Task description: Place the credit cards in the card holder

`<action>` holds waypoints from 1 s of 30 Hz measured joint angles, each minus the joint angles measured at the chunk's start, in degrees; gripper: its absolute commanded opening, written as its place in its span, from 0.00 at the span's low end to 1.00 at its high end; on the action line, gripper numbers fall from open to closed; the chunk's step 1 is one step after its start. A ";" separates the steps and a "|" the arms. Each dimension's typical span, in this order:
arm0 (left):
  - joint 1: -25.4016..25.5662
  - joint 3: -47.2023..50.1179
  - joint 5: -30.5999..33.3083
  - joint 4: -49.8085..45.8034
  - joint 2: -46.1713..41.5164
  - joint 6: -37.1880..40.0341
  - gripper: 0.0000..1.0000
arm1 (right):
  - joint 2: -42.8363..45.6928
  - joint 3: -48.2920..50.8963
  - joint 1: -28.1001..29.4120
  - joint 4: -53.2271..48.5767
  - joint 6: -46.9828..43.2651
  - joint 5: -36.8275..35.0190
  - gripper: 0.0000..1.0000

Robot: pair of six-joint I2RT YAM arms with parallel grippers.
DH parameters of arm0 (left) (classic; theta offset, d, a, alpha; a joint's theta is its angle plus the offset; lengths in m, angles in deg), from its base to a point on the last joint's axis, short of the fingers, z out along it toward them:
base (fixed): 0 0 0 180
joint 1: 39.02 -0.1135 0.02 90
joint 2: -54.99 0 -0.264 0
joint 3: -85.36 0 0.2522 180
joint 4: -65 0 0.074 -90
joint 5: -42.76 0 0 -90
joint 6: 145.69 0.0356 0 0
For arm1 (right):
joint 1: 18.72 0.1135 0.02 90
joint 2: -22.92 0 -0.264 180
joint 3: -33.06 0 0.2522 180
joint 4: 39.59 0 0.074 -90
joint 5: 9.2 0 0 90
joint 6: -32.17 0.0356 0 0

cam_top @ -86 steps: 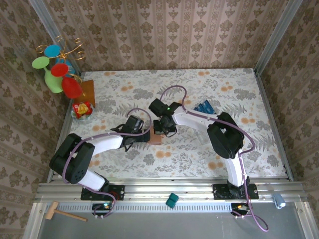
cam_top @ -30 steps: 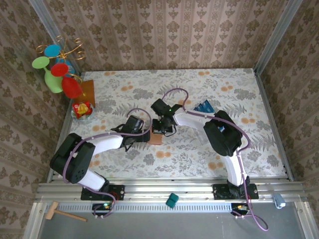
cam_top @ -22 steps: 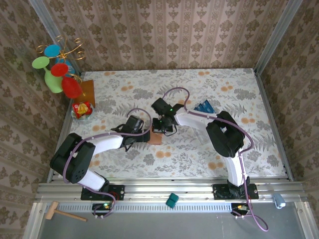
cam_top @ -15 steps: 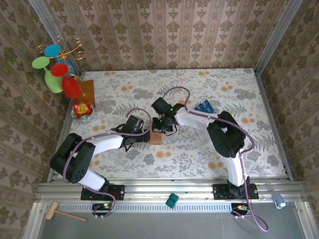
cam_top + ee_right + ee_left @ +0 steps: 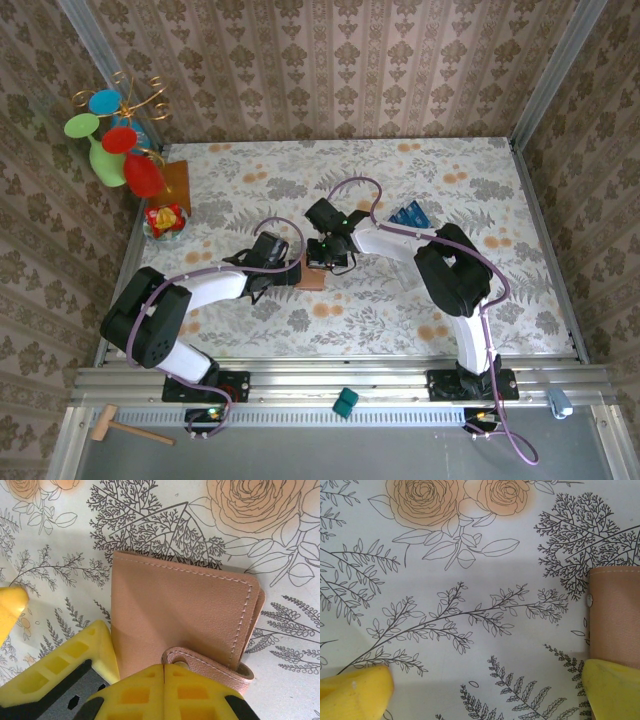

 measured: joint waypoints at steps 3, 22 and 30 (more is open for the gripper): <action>0.00 0.00 0.02 0.00 0.02 0.00 1.00 | 0.00 0.17 0.04 0.46 0.37 0.17 0.00; 0.04 0.11 0.17 0.17 0.02 -0.02 1.00 | 0.00 3.08 0.35 3.78 1.09 0.90 0.00; 0.33 0.39 0.68 0.68 0.04 -0.20 1.00 | 0.33 6.45 -1.79 8.83 2.97 4.72 0.00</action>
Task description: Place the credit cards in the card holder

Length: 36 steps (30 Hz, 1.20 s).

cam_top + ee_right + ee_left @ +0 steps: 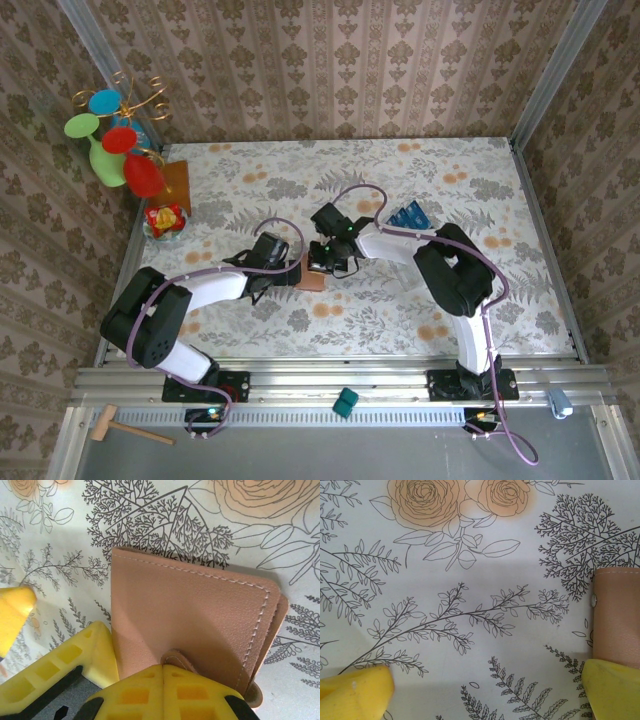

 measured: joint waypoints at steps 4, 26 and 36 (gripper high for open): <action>0.04 0.11 0.17 0.20 0.02 -0.17 1.00 | 0.11 2.27 -1.42 3.50 1.20 3.45 0.00; -10.27 -9.60 -8.83 -9.46 -4.87 0.85 1.00 | 0.57 -16.44 -5.79 -3.82 -3.32 4.85 1.00; -23.45 -15.28 2.01 -6.32 -15.65 15.17 1.00 | 27.12 -6.21 -22.29 -6.08 -12.28 -13.81 1.00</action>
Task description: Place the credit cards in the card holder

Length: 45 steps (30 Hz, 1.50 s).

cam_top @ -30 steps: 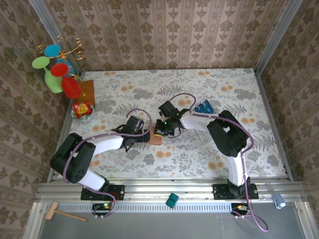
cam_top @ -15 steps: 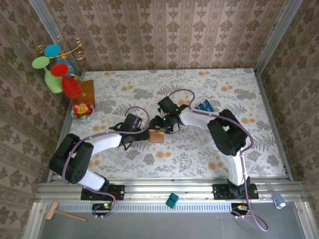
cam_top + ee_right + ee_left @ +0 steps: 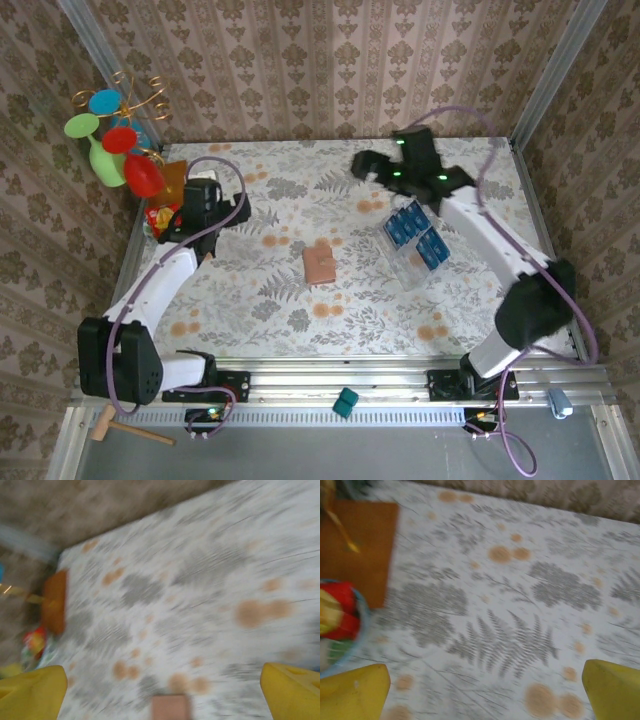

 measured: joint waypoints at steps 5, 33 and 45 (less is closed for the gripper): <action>-3.76 5.79 5.75 7.08 -1.03 8.33 1.00 | 6.36 11.96 -10.32 3.19 -1.81 -13.68 1.00; -8.96 23.98 -2.12 45.03 11.61 20.02 1.00 | 6.34 56.61 -9.79 69.42 -30.86 -31.21 1.00; -11.43 28.50 -9.77 57.48 17.70 19.85 1.00 | 2.51 59.17 -17.53 80.06 -29.99 -15.15 1.00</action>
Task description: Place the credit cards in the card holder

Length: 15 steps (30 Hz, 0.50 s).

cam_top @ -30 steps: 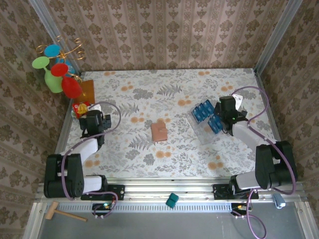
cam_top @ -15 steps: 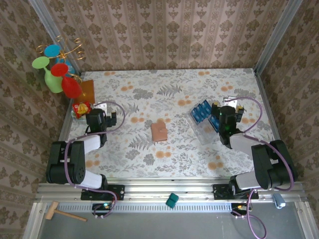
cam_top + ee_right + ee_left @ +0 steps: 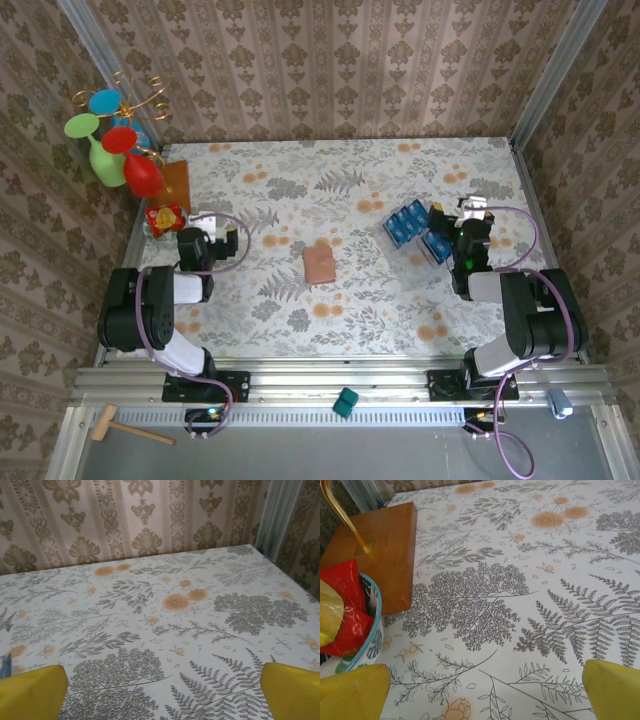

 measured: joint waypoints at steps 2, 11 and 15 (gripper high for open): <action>-0.02 0.00 -0.35 0.55 0.02 0.00 1.00 | 0.00 0.02 0.85 0.11 -0.09 -0.50 1.00; -0.02 0.00 -0.76 1.27 0.02 0.00 1.00 | 0.00 0.02 2.23 0.46 -0.20 -1.07 1.00; -0.02 0.00 -0.76 1.27 0.02 0.00 1.00 | 0.00 -0.37 1.81 -0.09 -0.42 0.70 1.00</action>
